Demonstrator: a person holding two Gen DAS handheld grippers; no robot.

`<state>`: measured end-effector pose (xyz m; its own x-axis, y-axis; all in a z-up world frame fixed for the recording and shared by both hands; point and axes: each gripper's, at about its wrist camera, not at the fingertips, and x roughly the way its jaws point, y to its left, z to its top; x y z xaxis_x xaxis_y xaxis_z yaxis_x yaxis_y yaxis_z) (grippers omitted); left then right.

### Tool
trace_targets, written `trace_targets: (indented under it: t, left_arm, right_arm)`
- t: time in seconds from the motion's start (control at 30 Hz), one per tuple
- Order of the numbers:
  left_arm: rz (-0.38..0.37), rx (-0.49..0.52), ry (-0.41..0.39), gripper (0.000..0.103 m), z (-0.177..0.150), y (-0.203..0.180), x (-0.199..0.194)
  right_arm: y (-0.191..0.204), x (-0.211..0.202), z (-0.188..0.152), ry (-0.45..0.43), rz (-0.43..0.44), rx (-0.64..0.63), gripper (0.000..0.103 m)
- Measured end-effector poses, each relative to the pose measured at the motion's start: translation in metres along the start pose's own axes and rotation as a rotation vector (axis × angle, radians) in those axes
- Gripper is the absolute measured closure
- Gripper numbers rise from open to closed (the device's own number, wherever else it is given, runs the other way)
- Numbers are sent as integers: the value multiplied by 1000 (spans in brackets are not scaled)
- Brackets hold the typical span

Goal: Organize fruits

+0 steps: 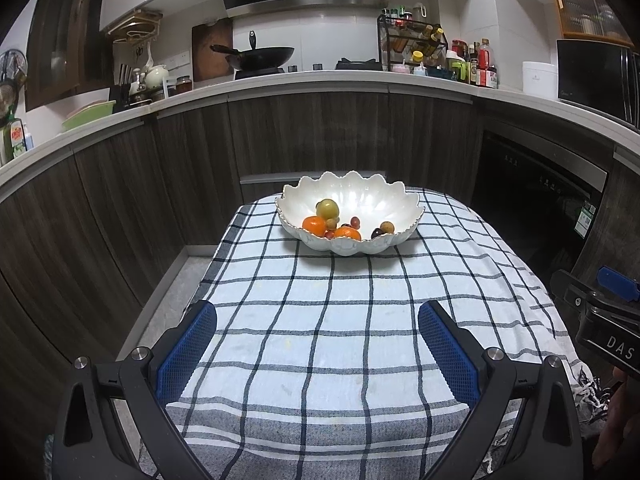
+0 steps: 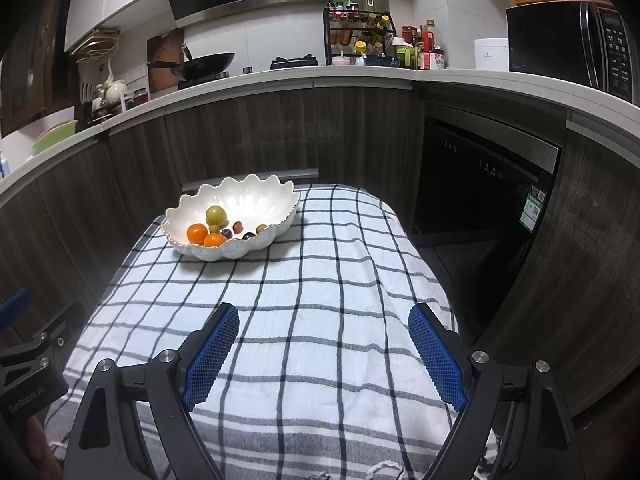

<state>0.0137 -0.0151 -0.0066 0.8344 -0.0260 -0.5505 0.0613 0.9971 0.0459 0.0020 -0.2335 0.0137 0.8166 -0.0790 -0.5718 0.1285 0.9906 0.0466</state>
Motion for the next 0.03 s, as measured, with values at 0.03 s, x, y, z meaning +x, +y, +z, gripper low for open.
trace_targets:
  t: [0.03]
  left_arm:
    - [-2,1,3,0,0,0,0]
  right_arm:
    - [0,0,0,1,-1,0,15]
